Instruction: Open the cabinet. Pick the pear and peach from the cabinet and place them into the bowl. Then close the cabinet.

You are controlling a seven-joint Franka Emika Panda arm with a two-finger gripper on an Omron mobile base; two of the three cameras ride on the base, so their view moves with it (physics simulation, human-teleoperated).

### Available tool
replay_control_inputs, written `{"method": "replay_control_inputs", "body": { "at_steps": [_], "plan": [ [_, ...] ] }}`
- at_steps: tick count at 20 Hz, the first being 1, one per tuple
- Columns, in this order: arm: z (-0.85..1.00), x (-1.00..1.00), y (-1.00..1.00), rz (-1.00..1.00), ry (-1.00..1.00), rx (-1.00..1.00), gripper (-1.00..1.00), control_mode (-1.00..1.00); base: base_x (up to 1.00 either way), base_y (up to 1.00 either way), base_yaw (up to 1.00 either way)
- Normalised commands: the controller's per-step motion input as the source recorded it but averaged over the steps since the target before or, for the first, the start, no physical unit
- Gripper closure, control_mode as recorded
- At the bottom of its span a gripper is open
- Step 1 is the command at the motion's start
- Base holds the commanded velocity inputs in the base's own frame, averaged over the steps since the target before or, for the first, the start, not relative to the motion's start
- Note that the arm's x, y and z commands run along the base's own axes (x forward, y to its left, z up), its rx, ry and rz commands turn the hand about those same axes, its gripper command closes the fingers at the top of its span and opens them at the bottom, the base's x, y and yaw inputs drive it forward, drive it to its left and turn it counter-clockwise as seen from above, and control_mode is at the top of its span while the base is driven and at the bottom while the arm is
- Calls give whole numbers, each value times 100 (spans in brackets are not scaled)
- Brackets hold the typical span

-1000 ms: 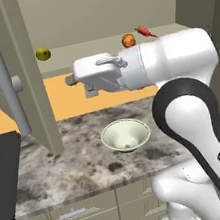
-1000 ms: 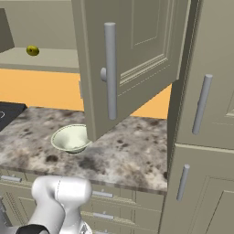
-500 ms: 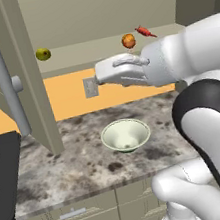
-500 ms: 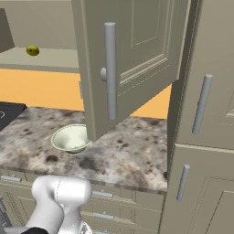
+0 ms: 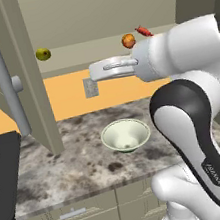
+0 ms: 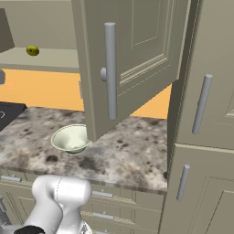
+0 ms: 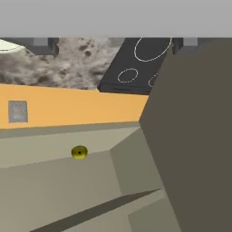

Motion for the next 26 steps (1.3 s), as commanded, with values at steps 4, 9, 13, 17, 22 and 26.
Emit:
{"method": "replay_control_inputs", "body": {
  "at_steps": [4,9,13,17,22,26],
  "plan": [
    [34,65,-13,0,0,0,-100,-100,0,0,0],
    [10,69,-10,-3,0,-2,-100,-100,0,0,0],
    [-9,44,-1,-9,0,-15,-100,-100,0,0,0],
    [-1,5,0,-12,0,-6,-100,-100,0,0,0],
    [0,0,0,-5,0,-1,-100,-100,0,0,0],
    [0,1,0,0,0,0,-100,-100,0,0,0]
  ]
}}
